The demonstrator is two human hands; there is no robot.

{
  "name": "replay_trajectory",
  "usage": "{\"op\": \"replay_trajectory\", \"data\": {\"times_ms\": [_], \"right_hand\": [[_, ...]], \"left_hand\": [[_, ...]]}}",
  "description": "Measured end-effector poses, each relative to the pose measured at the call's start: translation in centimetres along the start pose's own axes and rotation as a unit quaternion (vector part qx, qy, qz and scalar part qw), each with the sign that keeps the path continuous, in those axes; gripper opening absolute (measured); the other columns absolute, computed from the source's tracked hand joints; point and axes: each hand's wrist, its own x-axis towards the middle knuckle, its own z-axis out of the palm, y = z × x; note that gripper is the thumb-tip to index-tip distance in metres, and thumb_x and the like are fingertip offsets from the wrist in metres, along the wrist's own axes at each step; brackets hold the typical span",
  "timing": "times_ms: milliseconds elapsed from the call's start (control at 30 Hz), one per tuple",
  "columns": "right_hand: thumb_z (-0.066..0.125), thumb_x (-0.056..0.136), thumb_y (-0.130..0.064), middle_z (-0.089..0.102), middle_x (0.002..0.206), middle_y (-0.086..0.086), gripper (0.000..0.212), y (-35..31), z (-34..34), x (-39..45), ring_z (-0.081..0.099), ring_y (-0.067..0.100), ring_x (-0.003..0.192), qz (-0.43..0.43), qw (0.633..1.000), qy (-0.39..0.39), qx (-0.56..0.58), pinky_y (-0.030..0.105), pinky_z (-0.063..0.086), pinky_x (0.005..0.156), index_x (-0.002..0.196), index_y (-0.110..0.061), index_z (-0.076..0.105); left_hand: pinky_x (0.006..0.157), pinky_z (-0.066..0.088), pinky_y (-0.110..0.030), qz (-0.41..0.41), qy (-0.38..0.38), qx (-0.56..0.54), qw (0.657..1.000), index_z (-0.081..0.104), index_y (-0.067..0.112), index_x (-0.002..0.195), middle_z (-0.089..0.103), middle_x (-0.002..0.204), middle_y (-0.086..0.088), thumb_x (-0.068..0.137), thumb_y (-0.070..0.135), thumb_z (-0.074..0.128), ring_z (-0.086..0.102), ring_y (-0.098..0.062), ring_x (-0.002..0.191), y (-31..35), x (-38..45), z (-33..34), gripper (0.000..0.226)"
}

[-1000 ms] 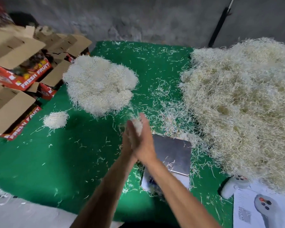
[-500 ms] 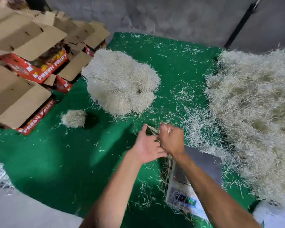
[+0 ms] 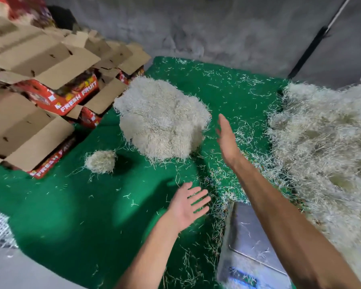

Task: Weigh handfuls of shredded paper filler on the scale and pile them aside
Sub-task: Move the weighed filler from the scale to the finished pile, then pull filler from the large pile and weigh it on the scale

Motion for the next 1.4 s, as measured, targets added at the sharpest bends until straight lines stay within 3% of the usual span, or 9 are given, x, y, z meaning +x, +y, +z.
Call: {"op": "replay_trajectory", "data": {"times_ms": [567,733,833,933,1033,1100,1200,1300,1400], "right_hand": [[0.062,0.101,-0.018,0.056,0.137,0.019,0.047,23.8,-24.7,-20.4,0.064,0.036,0.113,0.248,0.891,-0.014,-0.379,0.044,0.054,0.097,0.145,-0.008,0.048],[0.059,0.102,-0.013,0.069,0.084,0.003,0.019,21.8,-24.9,-19.6,0.065,0.022,0.068,0.095,0.966,0.112,-0.215,0.032,0.057,0.067,0.119,-0.013,0.068],[0.06,0.1,-0.032,0.068,0.11,-0.002,0.033,19.5,-27.2,-18.2,0.063,0.013,0.079,-0.03,0.952,0.218,-0.213,0.034,0.056,0.077,0.133,-0.031,0.06],[0.065,0.097,-0.036,0.046,0.153,0.006,0.059,20.8,-30.0,-18.5,0.047,0.024,0.136,0.029,0.846,0.218,-0.485,0.044,0.03,0.119,0.151,-0.024,0.045],[0.06,0.1,-0.012,0.061,0.132,0.01,0.034,21.6,-31.0,-19.4,0.059,0.021,0.11,0.136,0.874,0.19,-0.426,0.04,0.052,0.103,0.134,-0.013,0.057],[0.059,0.101,-0.014,0.063,0.113,0.004,0.023,19.9,-31.2,-18.9,0.06,0.014,0.09,0.029,0.93,0.23,-0.285,0.038,0.059,0.083,0.123,-0.013,0.062],[0.053,0.101,-0.042,0.059,0.129,-0.005,0.035,15.9,-32.6,-17.8,0.058,0.008,0.111,-0.143,0.923,0.288,-0.211,0.035,0.052,0.097,0.131,-0.024,0.058],[0.061,0.091,-0.063,0.038,0.16,-0.005,0.076,14.3,-35.6,-17.1,0.035,0.014,0.147,-0.099,0.912,0.317,-0.24,0.035,0.022,0.122,0.155,-0.028,0.037],[0.066,0.09,-0.062,0.065,0.123,0.005,0.071,12.3,-38.3,-15.5,0.058,0.024,0.117,-0.029,0.926,0.253,-0.28,0.045,0.035,0.115,0.143,-0.015,0.053]], "left_hand": [[0.111,0.044,-0.038,0.033,-0.086,0.257,0.962,0.042,0.006,0.146,0.053,0.143,-0.016,0.109,0.03,0.043,0.059,-0.025,0.119,-11.6,7.7,18.9,0.044],[0.095,0.043,-0.022,0.131,-0.06,0.674,0.724,0.039,0.015,0.15,0.049,0.143,-0.002,0.097,0.03,0.068,0.057,-0.02,0.117,-14.9,11.3,22.1,0.062],[0.077,0.052,-0.027,0.101,-0.054,0.782,0.613,0.057,0.008,0.131,0.064,0.129,-0.011,0.096,0.018,0.067,0.061,-0.02,0.098,-16.2,13.7,24.0,0.038],[0.062,0.057,-0.021,0.136,0.04,0.61,0.779,0.049,0.003,0.143,0.062,0.124,-0.016,0.101,0.008,0.055,0.063,-0.022,0.087,-15.5,16.2,26.9,0.043],[0.055,0.06,-0.041,0.044,-0.003,0.297,0.954,0.042,0.02,0.147,0.037,0.15,-0.02,0.1,0.029,0.058,0.059,-0.033,0.106,-15.2,15.9,30.1,0.051],[0.077,0.057,-0.062,-0.042,-0.114,0.339,0.933,0.043,0.032,0.147,0.006,0.157,0.003,0.092,0.036,0.069,0.044,-0.046,0.131,-16.2,15.1,31.0,0.061],[0.081,0.06,-0.034,0.096,-0.163,0.606,0.773,0.055,0.008,0.13,0.058,0.108,-0.022,0.099,0.023,0.061,0.067,-0.017,0.094,-15.3,13.7,33.8,0.035],[0.056,0.053,-0.012,0.247,-0.098,0.524,0.809,0.055,0.004,0.133,0.065,0.114,-0.018,0.102,0.026,0.057,0.069,-0.014,0.087,-10.5,11.9,40.4,0.038],[0.089,0.051,-0.031,0.253,-0.093,0.551,0.79,0.043,0.007,0.144,0.049,0.146,-0.016,0.087,0.059,0.065,0.056,-0.03,0.122,-6.1,10.3,47.0,0.08]]}}
